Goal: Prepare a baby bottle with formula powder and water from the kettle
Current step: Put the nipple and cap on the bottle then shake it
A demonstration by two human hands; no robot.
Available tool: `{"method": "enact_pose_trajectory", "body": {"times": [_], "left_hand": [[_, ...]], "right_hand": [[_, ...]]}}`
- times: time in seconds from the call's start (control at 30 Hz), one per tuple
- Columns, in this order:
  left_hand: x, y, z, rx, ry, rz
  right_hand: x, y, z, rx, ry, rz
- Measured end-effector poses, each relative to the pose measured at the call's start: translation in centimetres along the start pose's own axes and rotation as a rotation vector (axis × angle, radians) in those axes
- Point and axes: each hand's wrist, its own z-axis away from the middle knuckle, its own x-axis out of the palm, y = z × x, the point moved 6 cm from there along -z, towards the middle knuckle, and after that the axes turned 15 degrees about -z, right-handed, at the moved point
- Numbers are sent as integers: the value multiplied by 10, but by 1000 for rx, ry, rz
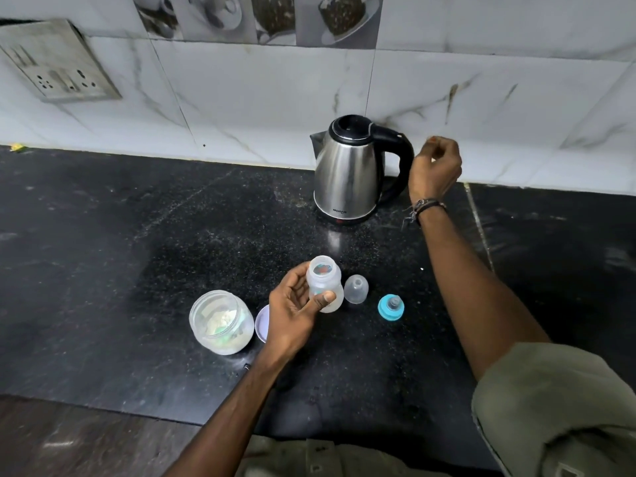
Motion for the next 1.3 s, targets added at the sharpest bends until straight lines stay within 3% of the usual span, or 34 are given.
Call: {"method": "enact_pose_trajectory", "body": {"times": [0.3, 0.7, 1.0, 1.3], "left_hand": [[-6, 1, 22, 17, -38, -8], [-7, -13, 42, 36, -102, -78], [-2, -10, 50, 53, -135, -78], [-4, -8, 53, 66, -153, -22]], "right_hand": [[-57, -3, 72, -41, -408, 83], [-135, 51, 156, 121, -862, 616], [-141, 58, 183, 97, -864, 777], [-131, -1, 172, 126, -725, 421]]}}
